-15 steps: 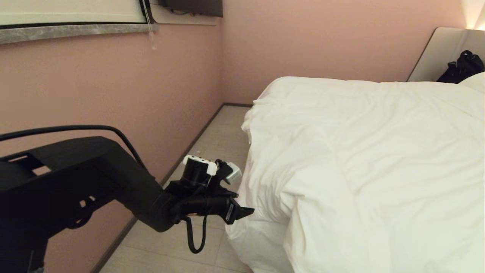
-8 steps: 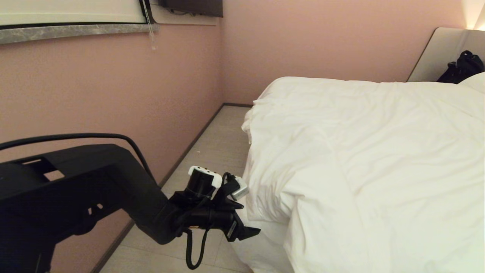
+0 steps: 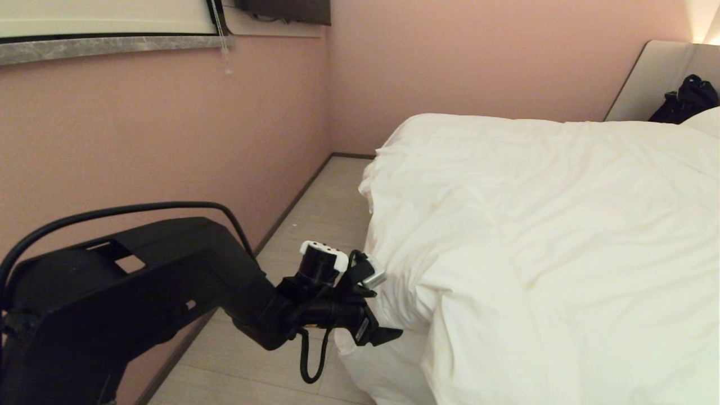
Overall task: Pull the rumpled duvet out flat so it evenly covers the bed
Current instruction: Flatten the corners of the folded blanket
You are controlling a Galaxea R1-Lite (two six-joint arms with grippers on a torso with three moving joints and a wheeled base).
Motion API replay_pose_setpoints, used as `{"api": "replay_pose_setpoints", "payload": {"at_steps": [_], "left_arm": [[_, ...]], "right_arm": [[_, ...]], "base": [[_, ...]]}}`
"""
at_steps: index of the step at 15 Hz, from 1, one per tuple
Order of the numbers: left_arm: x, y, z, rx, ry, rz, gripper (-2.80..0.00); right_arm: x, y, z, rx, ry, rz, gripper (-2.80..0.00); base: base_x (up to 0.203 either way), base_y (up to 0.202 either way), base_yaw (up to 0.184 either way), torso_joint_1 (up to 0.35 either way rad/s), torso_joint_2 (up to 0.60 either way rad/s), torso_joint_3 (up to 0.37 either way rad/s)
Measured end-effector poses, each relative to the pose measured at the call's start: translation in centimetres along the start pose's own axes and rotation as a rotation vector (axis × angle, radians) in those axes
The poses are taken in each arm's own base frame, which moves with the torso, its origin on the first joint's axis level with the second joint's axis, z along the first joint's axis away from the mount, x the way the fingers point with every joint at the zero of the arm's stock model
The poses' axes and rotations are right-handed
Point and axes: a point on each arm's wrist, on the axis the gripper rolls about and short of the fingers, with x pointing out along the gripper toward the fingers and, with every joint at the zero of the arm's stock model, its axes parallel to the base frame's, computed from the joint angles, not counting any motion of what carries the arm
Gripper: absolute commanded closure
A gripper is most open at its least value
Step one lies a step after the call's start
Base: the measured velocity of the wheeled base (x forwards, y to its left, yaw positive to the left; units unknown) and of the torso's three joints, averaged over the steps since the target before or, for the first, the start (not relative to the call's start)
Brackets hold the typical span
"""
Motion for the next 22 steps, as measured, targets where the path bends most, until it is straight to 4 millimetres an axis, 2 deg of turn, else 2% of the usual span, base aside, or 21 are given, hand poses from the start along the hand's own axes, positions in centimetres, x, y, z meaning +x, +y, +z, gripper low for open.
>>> {"api": "replay_pose_setpoints", "payload": {"at_steps": [3,8,13,14,18,22], "left_arm": [[1.5,-0.4,-0.1,0.022,-0.001,-0.018,-2.8],[3.6,0.4,0.0,0.085,-0.016,0.005,-2.8],[4.9,0.9,-0.4,0.094,-0.022,0.007,-2.8],[5.1,0.9,-0.2,0.098,-0.028,0.007,0.0],[5.7,0.5,0.6,0.118,-0.051,0.002,0.0],[5.4,0.8,2.0,0.149,-0.118,0.07,0.0]], "right_arm": [[0.0,0.0,0.0,0.0,0.0,0.0,0.0],[0.0,0.0,0.0,0.0,0.0,0.0,0.0],[0.0,0.0,0.0,0.0,0.0,0.0,0.0],[0.0,0.0,0.0,0.0,0.0,0.0,0.0],[0.0,0.0,0.0,0.0,0.0,0.0,0.0],[0.0,0.0,0.0,0.0,0.0,0.0,0.0]], "base": [[0.0,0.0,0.0,0.0,0.0,0.0],[0.0,0.0,0.0,0.0,0.0,0.0],[0.0,0.0,0.0,0.0,0.0,0.0],[0.0,0.0,0.0,0.0,0.0,0.0],[0.0,0.0,0.0,0.0,0.0,0.0],[0.0,0.0,0.0,0.0,0.0,0.0]]}}
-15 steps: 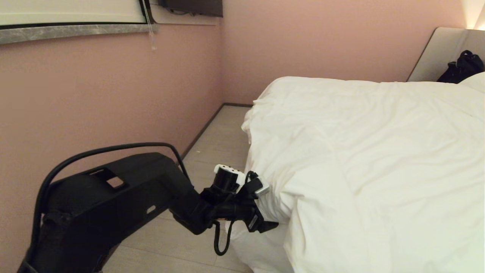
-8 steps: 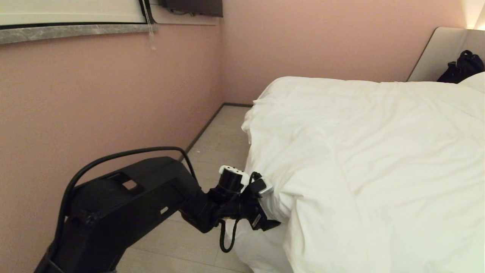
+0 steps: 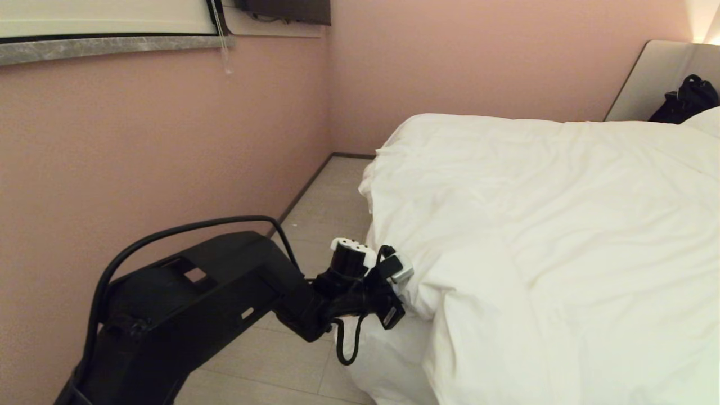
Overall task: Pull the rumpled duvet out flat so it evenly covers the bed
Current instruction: Flatten the corners of the folded blanket
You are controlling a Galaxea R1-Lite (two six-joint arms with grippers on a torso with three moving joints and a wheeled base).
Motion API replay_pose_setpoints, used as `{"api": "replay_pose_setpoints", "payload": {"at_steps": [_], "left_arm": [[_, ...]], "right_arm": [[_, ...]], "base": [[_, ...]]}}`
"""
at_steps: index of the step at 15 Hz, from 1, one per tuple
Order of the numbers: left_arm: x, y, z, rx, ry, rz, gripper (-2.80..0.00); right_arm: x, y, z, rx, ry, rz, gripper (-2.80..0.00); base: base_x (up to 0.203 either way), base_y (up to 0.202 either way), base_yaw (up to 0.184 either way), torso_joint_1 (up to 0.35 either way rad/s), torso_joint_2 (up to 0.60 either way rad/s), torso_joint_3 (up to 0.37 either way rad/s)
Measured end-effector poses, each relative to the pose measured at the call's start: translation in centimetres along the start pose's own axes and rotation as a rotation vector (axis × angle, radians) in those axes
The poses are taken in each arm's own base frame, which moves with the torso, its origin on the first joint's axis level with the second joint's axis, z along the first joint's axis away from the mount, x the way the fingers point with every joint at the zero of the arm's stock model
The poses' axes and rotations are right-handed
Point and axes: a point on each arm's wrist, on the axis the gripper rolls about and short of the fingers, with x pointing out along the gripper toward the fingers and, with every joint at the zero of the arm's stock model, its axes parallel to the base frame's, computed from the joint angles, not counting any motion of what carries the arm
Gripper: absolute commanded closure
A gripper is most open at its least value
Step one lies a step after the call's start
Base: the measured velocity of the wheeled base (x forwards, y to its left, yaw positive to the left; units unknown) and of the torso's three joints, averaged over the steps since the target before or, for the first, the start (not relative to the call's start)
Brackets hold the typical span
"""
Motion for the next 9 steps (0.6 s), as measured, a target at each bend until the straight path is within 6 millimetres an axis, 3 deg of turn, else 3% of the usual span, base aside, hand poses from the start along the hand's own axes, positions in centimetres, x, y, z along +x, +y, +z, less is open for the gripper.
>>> {"api": "replay_pose_setpoints", "payload": {"at_steps": [4,7,9], "left_arm": [[-0.7,1.0,2.5,0.044,-0.085,0.133,0.0],[-1.0,1.2,5.8,0.055,-0.151,0.217,0.0],[-0.5,0.1,8.5,0.064,-0.205,0.246,0.0]], "right_arm": [[0.0,0.0,0.0,0.0,0.0,0.0,0.0],[0.0,0.0,0.0,0.0,0.0,0.0,0.0],[0.0,0.0,0.0,0.0,0.0,0.0,0.0]], "base": [[0.0,0.0,0.0,0.0,0.0,0.0],[0.0,0.0,0.0,0.0,0.0,0.0],[0.0,0.0,0.0,0.0,0.0,0.0]]}}
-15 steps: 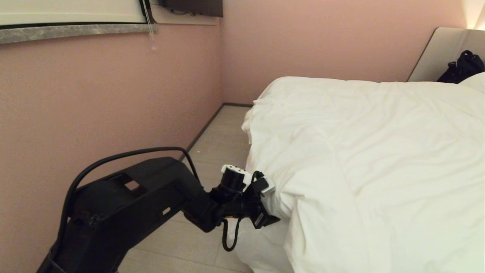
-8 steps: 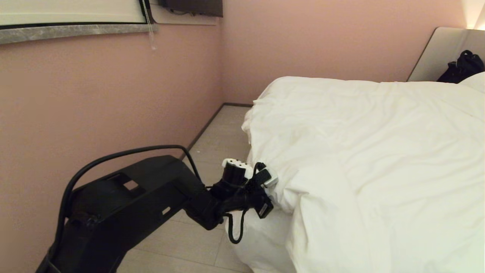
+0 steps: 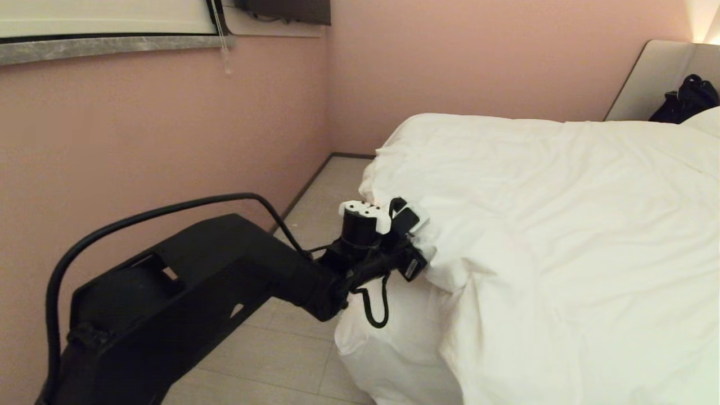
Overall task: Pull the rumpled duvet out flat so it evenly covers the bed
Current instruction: Flatten the corners of the folded blanket
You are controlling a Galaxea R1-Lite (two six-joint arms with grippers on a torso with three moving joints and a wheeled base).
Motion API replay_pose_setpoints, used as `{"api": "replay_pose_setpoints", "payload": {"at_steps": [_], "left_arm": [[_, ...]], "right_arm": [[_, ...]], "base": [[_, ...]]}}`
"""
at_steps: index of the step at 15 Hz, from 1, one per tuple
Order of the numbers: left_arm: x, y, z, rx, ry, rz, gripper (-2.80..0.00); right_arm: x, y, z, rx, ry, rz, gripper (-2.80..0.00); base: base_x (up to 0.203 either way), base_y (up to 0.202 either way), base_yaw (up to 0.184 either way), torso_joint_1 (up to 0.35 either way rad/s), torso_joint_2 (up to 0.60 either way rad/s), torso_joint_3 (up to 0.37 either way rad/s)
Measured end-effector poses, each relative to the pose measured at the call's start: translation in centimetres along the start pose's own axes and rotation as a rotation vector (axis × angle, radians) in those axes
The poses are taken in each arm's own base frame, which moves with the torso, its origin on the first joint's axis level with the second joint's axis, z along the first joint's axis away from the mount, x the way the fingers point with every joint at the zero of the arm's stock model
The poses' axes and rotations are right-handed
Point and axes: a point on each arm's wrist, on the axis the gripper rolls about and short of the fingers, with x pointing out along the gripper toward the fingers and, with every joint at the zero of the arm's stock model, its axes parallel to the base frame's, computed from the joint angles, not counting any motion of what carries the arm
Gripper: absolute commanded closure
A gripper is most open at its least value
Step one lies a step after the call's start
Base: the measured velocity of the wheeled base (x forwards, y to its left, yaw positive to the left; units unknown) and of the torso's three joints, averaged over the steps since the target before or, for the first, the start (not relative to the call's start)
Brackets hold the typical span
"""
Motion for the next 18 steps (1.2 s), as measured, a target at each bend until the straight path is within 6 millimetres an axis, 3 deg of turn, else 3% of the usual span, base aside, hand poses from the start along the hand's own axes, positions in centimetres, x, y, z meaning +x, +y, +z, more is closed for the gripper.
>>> {"api": "replay_pose_setpoints", "payload": {"at_steps": [6,8,11,18], "left_arm": [[1.8,-4.6,6.1,0.014,-0.074,-0.053,0.0],[2.6,-5.6,7.2,0.015,-0.094,-0.067,0.0],[4.2,-6.5,7.6,0.013,-0.09,-0.072,0.0],[6.2,-11.5,5.0,0.016,-0.019,-0.164,0.0]], "right_arm": [[0.0,0.0,0.0,0.0,0.0,0.0,0.0],[0.0,0.0,0.0,0.0,0.0,0.0,0.0],[0.0,0.0,0.0,0.0,0.0,0.0,0.0],[0.0,0.0,0.0,0.0,0.0,0.0,0.0]], "base": [[0.0,0.0,0.0,0.0,0.0,0.0],[0.0,0.0,0.0,0.0,0.0,0.0],[0.0,0.0,0.0,0.0,0.0,0.0],[0.0,0.0,0.0,0.0,0.0,0.0]]}}
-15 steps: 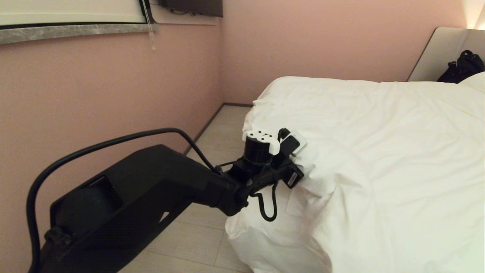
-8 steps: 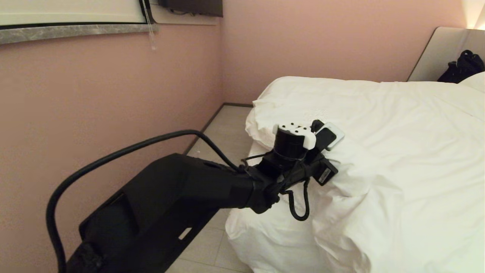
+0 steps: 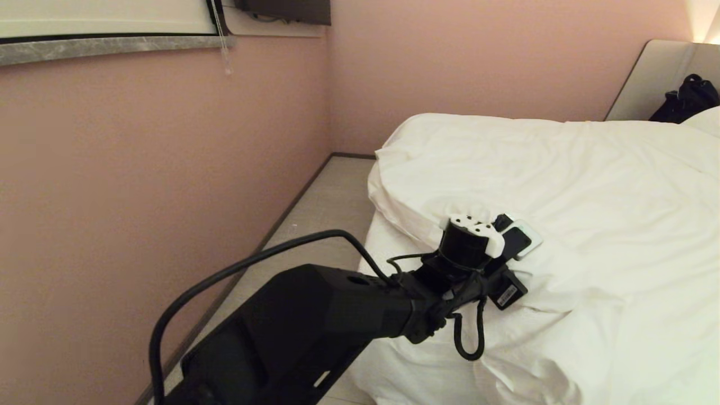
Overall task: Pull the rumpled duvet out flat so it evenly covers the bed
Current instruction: Flatten the corners of the folded blanket
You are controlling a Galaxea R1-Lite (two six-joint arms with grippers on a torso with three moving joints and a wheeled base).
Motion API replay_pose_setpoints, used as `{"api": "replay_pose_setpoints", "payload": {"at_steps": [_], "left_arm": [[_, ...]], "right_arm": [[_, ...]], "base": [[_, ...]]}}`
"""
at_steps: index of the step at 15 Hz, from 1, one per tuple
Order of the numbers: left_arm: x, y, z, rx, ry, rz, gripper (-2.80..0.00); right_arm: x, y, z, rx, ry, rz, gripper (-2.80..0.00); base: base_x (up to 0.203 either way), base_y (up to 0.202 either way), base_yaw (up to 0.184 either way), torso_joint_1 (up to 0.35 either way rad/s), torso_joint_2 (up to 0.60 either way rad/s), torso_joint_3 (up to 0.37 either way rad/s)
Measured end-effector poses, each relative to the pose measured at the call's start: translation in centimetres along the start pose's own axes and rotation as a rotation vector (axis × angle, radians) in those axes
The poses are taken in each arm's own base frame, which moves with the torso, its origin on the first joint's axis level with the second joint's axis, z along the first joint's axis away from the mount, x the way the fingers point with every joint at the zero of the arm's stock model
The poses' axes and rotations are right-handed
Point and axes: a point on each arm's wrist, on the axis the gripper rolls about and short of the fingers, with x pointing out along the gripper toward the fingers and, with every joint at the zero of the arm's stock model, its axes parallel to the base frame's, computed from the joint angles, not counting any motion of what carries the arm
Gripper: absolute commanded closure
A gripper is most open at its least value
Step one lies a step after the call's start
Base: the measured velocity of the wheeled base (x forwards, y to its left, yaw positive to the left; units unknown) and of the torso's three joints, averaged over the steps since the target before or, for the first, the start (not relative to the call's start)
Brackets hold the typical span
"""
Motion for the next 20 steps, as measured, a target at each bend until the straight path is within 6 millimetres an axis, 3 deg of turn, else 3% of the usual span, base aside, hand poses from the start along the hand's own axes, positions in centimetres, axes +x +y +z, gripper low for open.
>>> {"api": "replay_pose_setpoints", "payload": {"at_steps": [8,9,10,15,20], "left_arm": [[0.3,-1.3,-1.7,-0.007,0.052,0.049,0.0],[0.3,-1.4,-1.9,-0.007,0.055,0.048,-2.54],[0.3,-1.4,-2.0,-0.007,0.058,0.047,-2.8],[-0.3,-1.4,-1.6,-0.03,0.024,0.057,-2.8],[-4.4,-0.6,-0.1,-0.221,0.07,-0.004,-2.8]], "right_arm": [[0.0,0.0,0.0,0.0,0.0,0.0,0.0],[0.0,0.0,0.0,0.0,0.0,0.0,0.0],[0.0,0.0,0.0,0.0,0.0,0.0,0.0],[0.0,0.0,0.0,0.0,0.0,0.0,0.0],[0.0,0.0,0.0,0.0,0.0,0.0,0.0]], "base": [[0.0,0.0,0.0,0.0,0.0,0.0],[0.0,0.0,0.0,0.0,0.0,0.0],[0.0,0.0,0.0,0.0,0.0,0.0],[0.0,0.0,0.0,0.0,0.0,0.0],[0.0,0.0,0.0,0.0,0.0,0.0]]}}
